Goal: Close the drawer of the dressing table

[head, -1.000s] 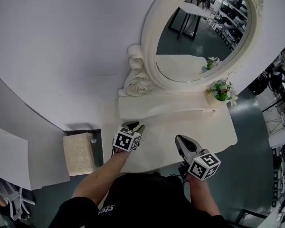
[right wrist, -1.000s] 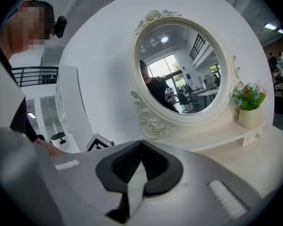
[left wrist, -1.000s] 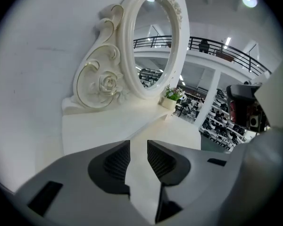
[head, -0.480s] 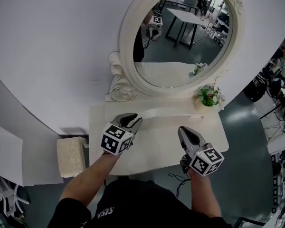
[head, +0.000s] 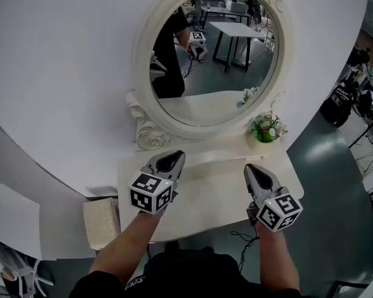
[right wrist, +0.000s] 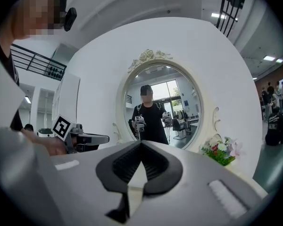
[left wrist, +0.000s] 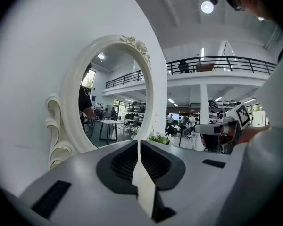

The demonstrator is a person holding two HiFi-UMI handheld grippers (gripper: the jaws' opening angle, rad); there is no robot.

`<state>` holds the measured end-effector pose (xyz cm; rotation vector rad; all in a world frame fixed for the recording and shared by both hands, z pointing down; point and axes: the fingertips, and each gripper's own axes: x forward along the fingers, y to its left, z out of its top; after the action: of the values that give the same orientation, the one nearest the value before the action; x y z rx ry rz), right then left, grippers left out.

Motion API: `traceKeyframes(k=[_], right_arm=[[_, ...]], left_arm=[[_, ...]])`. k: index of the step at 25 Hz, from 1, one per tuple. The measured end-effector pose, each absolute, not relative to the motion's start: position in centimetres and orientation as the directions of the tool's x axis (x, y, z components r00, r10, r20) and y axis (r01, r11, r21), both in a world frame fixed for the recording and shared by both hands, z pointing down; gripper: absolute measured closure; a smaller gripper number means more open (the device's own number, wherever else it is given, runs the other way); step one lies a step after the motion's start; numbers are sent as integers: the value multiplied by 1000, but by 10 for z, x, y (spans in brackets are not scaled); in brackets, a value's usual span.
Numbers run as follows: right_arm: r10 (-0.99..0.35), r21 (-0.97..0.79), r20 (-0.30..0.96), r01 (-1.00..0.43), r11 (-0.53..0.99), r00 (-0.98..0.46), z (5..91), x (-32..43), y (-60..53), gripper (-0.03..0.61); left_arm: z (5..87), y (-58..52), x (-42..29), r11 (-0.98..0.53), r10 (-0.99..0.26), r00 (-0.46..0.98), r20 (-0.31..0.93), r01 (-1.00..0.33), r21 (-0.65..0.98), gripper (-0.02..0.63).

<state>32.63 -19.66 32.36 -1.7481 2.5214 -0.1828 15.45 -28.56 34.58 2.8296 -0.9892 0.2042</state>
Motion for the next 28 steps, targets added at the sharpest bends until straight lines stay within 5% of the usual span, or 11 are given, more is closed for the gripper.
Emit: traceKeyframes(k=[7,28], right_arm=[[-953,-118,-93,-947,297,-288,302,328,-201,569],[-958,-37,-57,-958,284,-281,305,339,-201,571]], left_arm=[[333,-294,159,-784,-614,773,160,-620,-12,603],[335,-313,154,-779,-618,772,151,-627,17,607]])
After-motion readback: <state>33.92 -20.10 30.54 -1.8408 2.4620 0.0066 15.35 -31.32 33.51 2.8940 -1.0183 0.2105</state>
